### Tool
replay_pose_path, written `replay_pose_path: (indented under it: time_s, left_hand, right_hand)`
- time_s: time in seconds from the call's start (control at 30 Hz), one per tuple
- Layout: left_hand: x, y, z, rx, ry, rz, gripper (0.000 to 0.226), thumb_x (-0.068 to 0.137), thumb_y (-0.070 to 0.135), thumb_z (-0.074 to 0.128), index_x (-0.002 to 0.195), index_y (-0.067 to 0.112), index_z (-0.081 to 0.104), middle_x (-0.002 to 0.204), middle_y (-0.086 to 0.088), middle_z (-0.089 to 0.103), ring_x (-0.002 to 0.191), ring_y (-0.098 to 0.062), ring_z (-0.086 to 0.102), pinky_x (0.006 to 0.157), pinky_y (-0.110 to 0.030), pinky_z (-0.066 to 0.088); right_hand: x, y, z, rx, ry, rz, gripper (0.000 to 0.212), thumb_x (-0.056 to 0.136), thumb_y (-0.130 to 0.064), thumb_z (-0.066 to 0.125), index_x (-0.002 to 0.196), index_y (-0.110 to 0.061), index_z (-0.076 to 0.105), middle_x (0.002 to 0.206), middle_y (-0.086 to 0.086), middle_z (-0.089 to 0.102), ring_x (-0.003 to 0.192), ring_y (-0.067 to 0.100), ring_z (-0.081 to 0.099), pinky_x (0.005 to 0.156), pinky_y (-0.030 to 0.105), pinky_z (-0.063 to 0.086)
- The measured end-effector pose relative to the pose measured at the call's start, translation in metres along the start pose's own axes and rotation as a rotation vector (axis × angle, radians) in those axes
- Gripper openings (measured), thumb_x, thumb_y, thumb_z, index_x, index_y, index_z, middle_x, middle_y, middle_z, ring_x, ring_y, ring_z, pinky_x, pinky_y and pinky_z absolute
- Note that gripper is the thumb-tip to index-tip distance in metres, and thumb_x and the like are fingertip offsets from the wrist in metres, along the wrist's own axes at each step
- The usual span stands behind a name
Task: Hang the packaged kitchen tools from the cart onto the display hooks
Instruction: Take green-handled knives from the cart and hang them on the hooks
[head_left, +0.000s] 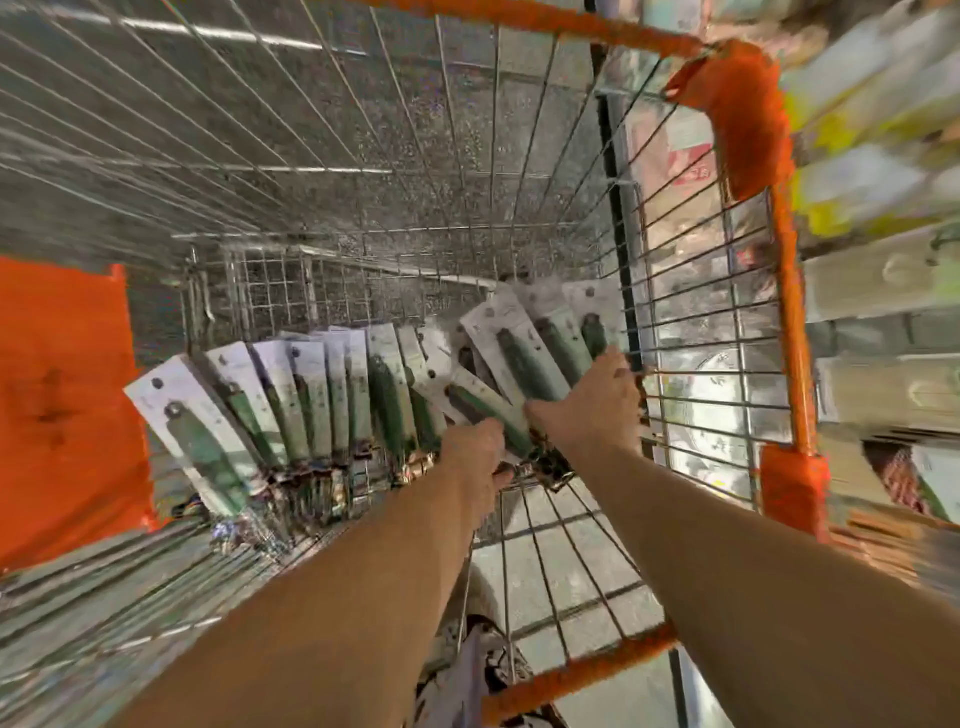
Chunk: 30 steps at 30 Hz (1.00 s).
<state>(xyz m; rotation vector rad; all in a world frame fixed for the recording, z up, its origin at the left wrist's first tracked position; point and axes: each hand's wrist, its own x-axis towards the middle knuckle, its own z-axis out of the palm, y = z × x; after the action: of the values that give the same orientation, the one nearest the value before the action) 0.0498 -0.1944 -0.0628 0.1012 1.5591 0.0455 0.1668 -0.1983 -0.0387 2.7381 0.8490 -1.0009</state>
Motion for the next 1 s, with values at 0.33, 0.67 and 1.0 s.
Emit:
replay_pose_path:
  time_s: [0.33, 0.67, 1.0]
  left_hand:
    - [0.003, -0.005, 0.016, 0.092, 0.093, 0.3, 0.018, 0.103, 0.018, 0.064, 0.119, 0.011, 0.067, 0.099, -0.004, 0.069, 0.094, -0.025, 0.07, 0.108, -0.052, 0.05]
    - [0.007, 0.004, 0.018, -0.043, -0.018, 0.31, 0.025, 0.102, 0.01, 0.062, 0.128, 0.012, 0.066, 0.11, -0.007, 0.078, 0.105, -0.024, 0.073, 0.104, -0.05, 0.056]
    - [0.007, 0.005, 0.009, -0.03, -0.076, 0.293, 0.038, 0.098, 0.017, 0.072, 0.131, 0.012, 0.055, 0.11, -0.009, 0.076, 0.085, -0.017, 0.078, 0.069, -0.03, 0.06]
  right_hand:
    - [0.007, 0.006, -0.001, 0.099, 0.01, -0.04, 0.073, 0.081, -0.033, 0.076, 0.141, -0.011, 0.04, 0.136, 0.013, 0.04, 0.126, 0.032, 0.041, 0.104, 0.046, 0.046]
    - [0.006, 0.005, -0.006, 0.063, 0.036, -0.044, 0.082, 0.074, -0.048, 0.077, 0.136, -0.013, 0.037, 0.117, 0.006, 0.035, 0.111, 0.029, 0.049, 0.101, 0.052, 0.051]
    - [0.013, 0.009, -0.011, 0.315, -0.102, -0.036, 0.06, 0.074, -0.032, 0.086, 0.119, -0.019, 0.048, 0.104, -0.003, 0.062, 0.095, 0.02, 0.065, 0.077, 0.034, 0.061]
